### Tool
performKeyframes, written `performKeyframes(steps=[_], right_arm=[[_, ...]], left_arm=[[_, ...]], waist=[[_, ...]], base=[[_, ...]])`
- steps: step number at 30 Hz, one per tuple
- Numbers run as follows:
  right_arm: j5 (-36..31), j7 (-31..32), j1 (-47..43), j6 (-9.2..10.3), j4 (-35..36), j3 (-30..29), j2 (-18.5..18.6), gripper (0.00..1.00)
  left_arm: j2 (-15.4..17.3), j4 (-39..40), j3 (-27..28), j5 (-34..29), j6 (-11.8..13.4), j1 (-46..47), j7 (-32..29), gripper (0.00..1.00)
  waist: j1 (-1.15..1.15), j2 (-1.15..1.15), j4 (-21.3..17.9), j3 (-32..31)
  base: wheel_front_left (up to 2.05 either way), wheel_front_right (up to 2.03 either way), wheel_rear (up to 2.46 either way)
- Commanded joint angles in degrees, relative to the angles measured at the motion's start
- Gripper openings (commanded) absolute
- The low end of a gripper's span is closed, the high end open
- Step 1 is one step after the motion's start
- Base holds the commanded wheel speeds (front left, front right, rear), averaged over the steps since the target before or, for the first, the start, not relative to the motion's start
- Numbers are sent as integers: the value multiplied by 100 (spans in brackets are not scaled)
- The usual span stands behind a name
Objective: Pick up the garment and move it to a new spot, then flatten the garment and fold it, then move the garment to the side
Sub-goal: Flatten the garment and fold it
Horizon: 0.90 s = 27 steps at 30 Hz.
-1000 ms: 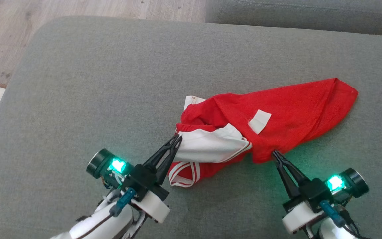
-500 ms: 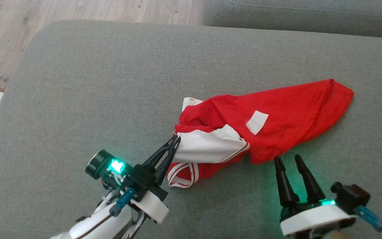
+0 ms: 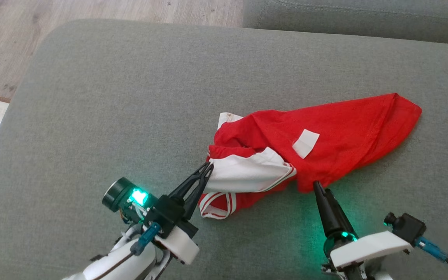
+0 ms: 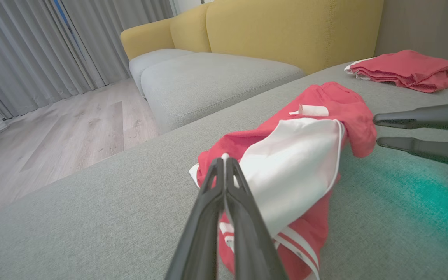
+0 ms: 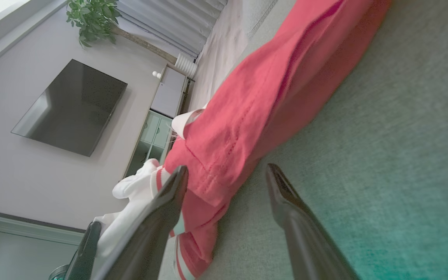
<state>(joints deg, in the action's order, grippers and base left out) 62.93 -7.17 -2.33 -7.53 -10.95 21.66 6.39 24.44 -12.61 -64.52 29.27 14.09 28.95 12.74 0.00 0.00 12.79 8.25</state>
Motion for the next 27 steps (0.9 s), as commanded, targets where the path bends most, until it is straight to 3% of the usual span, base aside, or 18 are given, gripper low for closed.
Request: performKeyframes(steps=[1, 4, 7, 9, 11, 12, 21, 27], right_arm=[[113, -6, 275, 4, 204, 180, 74, 95], [290, -28, 334, 4, 184, 308, 179, 90], [449, -62, 417, 4, 104, 424, 240, 76], [554, -45, 494, 4, 48, 537, 280, 47], [642, -67, 575, 4, 7, 627, 326, 11], [668, -83, 616, 4, 5, 683, 361, 0], [457, -647, 685, 4, 284, 836, 927, 0], [93, -767, 718, 4, 857, 254, 1391, 0]], left_arm=[[105, 103, 224, 28, -9, 258, 32, 0], [95, 96, 217, 34, -13, 273, 37, 0], [85, 86, 213, 39, -16, 288, 44, 0], [78, 78, 208, 35, -17, 304, 48, 0], [70, 70, 200, 29, -19, 322, 52, 0], [68, 65, 197, 28, -20, 329, 54, 0], [189, 21, 257, 67, 72, 248, 90, 0], [452, 160, 486, 37, 271, 187, 161, 0]], waist=[[0, 0, 6, 4], [0, 0, 22, 11], [0, 0, 38, 22], [0, 0, 47, 38], [0, 0, 56, 51], [0, 0, 59, 53], [0, 0, -110, -80], [0, 0, -373, -242]], base=[[0, 0, 0], [0, 0, 0], [0, 0, 0], [0, 0, 0], [0, 0, 0], [0, 0, 0], [0, 0, 0], [0, 0, 0]])
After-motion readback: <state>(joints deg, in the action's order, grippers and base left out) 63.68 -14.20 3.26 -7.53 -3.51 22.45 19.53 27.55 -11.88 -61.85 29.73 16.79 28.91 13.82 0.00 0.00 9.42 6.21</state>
